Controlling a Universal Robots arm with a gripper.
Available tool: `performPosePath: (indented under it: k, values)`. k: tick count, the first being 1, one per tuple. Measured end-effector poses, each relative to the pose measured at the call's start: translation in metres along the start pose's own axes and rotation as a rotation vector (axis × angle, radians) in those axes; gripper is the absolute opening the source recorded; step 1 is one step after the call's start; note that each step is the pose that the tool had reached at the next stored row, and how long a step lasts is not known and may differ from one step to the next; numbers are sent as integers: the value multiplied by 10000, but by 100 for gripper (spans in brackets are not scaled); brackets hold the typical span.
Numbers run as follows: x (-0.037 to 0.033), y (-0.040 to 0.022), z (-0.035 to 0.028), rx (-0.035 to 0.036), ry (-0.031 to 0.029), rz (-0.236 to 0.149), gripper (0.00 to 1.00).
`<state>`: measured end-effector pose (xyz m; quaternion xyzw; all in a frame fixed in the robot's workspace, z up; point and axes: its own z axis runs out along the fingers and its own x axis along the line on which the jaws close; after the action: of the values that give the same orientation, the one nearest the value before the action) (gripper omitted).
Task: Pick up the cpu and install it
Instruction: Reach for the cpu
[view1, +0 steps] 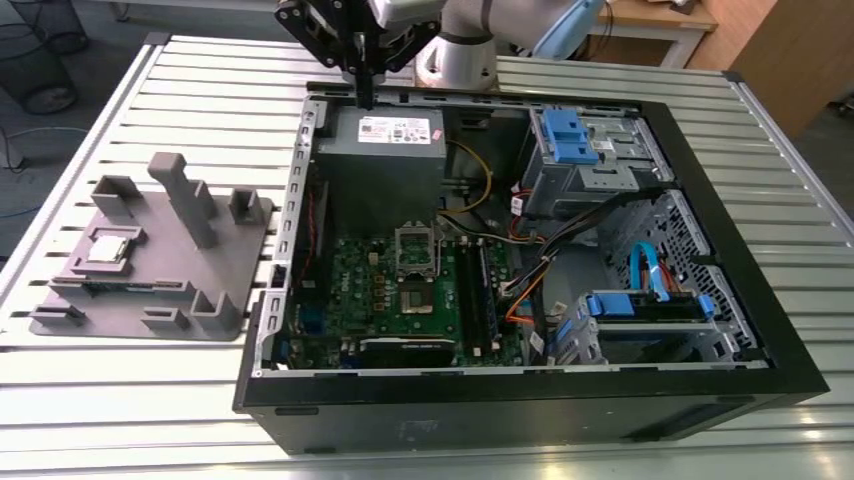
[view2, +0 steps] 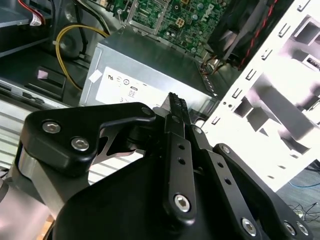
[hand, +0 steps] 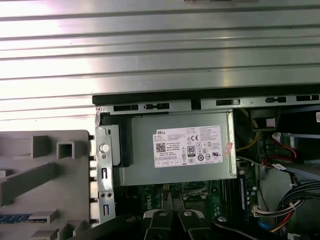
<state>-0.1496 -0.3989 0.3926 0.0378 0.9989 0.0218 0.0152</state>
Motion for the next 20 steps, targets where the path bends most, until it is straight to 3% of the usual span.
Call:
performPosePath:
  k: [20]
  values:
    - [359,-27,-2,-5,-65,-2,11]
